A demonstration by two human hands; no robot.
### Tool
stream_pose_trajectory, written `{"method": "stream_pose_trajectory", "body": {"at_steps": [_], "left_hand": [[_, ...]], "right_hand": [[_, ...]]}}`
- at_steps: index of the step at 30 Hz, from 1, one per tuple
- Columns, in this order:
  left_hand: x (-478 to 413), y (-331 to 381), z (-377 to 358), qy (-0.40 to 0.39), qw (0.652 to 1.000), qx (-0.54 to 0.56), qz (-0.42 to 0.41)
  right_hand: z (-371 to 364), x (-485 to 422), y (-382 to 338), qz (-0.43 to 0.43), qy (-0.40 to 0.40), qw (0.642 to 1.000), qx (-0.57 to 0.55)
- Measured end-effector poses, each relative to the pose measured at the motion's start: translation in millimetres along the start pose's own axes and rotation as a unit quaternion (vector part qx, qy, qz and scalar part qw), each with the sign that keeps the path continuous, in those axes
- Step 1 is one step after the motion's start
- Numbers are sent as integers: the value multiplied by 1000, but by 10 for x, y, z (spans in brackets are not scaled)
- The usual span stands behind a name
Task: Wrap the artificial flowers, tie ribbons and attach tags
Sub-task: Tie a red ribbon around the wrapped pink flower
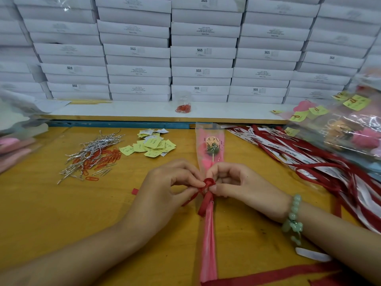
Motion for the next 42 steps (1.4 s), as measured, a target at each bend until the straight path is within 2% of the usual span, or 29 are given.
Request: {"method": "stream_pose_trajectory", "body": {"at_steps": [8,17,23,32,37,42], "left_hand": [[10,-22,14,10,1000,6,7],[25,92,-36,-6,998,-21,-59],[26,87,-52,-10,998,-31,-59],[22,41,-62,-15,998,-46,-39],[18,11,-47,-9,999,-27,-15],[15,21,-97,-37,999,-22,-15]], "right_hand": [[12,-7,32,-6,-3,1000,-9],[4,-26,38,26,32,997,58],[-18,-25,24,39,30,993,105],[14,-26,40,3,16,1000,-14],[95,-10,21,-4,38,999,-18],[132,-14,57,-8,71,997,-38]]}}
Point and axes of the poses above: each hand's wrist, its own x-axis away from the middle knuckle, its own z-axis out of the back of the hand, y = z × x, the point moved 9 cm from there along -x, towards the middle knuckle
